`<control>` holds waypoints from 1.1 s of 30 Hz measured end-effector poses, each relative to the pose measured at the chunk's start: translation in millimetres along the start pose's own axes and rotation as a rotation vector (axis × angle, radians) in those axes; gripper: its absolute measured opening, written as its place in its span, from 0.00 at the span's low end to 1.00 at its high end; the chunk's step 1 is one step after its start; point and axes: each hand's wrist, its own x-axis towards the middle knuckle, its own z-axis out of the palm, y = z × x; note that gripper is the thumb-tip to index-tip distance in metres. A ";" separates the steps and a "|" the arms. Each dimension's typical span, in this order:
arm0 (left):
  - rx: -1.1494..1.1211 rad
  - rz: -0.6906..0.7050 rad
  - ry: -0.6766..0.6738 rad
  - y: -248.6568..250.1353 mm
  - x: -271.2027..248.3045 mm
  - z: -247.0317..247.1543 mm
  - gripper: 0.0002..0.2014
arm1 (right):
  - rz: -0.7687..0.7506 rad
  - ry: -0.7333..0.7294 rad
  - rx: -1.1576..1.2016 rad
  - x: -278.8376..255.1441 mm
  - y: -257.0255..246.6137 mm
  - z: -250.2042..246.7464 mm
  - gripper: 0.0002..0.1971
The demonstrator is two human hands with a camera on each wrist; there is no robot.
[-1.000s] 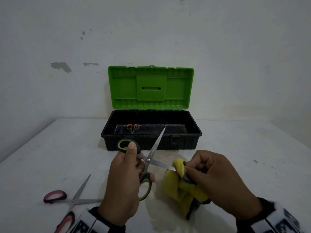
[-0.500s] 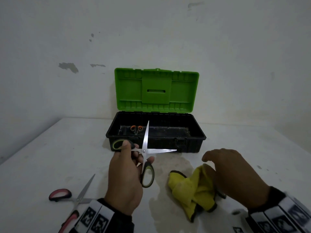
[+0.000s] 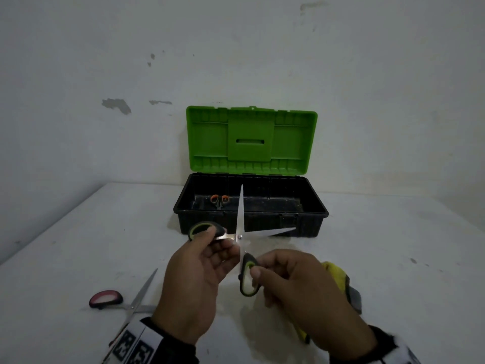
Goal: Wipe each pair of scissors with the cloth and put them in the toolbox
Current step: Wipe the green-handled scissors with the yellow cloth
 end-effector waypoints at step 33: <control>1.023 0.087 -0.110 16.2 11.9 -25.9 0.09 | 0.123 0.056 0.429 19.0 9.8 1.3 0.04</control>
